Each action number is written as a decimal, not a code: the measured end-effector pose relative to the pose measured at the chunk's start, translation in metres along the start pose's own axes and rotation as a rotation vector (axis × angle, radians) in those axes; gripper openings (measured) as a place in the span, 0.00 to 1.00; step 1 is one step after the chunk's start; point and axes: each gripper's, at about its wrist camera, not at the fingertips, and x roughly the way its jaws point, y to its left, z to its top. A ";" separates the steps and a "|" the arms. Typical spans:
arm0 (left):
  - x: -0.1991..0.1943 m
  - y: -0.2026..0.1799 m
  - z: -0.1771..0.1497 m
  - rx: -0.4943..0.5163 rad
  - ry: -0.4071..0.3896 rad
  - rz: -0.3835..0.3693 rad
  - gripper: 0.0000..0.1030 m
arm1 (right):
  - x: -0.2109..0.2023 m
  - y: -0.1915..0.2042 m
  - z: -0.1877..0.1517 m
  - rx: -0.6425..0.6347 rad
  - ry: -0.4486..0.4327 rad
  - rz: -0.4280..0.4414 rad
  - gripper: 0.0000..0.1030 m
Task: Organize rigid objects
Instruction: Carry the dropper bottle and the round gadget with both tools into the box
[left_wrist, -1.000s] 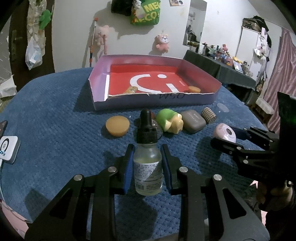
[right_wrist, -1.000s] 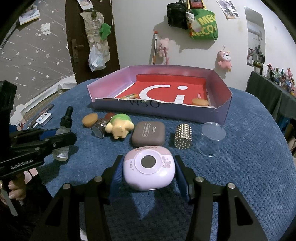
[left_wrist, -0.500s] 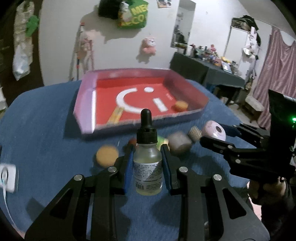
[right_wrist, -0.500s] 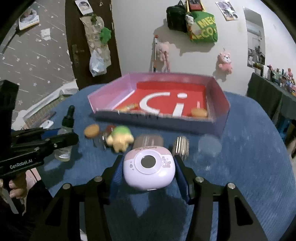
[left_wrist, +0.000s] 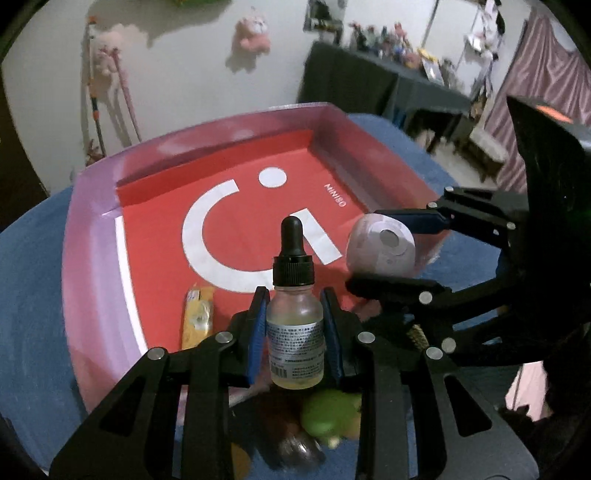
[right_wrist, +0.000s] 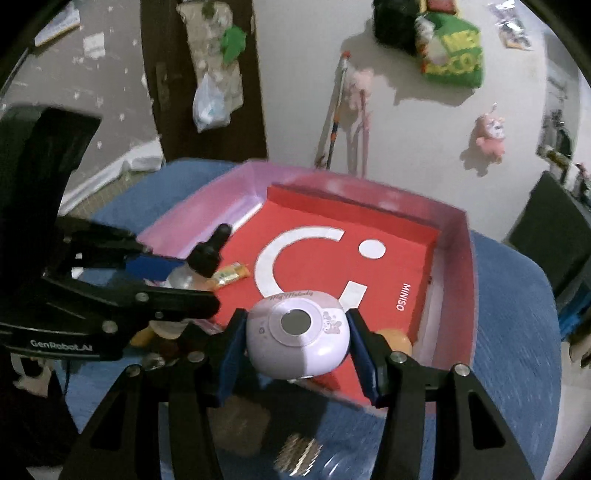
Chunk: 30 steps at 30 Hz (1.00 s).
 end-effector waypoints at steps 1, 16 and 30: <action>0.005 0.000 0.002 0.011 0.015 0.004 0.26 | 0.006 -0.003 0.001 -0.007 0.019 0.008 0.54; 0.051 0.008 0.018 0.083 0.187 0.011 0.26 | 0.058 -0.020 0.006 -0.097 0.209 0.068 0.54; 0.054 0.018 0.018 0.089 0.207 -0.002 0.26 | 0.069 -0.021 0.002 -0.136 0.247 0.072 0.54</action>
